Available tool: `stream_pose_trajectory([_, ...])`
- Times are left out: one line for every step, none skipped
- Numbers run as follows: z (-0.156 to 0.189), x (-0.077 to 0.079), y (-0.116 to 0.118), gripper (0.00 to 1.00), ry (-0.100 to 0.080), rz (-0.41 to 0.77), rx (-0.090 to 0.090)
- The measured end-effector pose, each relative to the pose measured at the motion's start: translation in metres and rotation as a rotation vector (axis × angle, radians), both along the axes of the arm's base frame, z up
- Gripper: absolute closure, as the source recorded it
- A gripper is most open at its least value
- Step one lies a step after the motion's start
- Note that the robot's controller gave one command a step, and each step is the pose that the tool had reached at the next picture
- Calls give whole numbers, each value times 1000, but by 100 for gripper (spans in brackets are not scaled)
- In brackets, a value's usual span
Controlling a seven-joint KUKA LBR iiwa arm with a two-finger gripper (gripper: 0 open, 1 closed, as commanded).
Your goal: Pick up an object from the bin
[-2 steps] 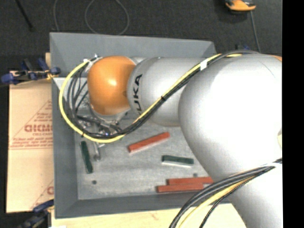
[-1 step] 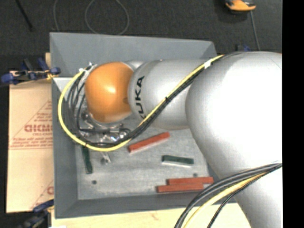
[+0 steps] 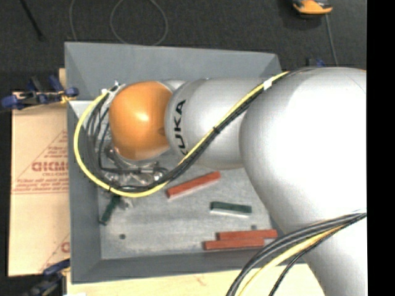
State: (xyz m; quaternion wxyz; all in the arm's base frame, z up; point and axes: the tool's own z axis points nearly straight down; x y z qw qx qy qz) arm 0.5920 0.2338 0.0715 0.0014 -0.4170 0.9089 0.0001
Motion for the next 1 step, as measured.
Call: stream_pose_trajectory([157, 6, -31, 100, -11, 52, 1])
